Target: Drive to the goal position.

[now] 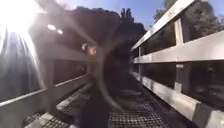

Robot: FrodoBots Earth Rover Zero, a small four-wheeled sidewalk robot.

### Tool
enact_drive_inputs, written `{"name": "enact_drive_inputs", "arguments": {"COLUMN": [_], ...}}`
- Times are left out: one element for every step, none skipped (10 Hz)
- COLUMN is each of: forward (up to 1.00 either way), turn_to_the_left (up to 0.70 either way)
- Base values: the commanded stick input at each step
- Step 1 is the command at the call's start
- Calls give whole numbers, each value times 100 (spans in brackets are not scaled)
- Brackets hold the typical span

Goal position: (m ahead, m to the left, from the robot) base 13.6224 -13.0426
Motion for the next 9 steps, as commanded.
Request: {"name": "enact_drive_inputs", "arguments": {"forward": [6, 7, 56, 82, 100, 100, 100, 100, 100], "turn_to_the_left": [0, 0, 0, 0, 0, 0, 0, 0, 0]}}
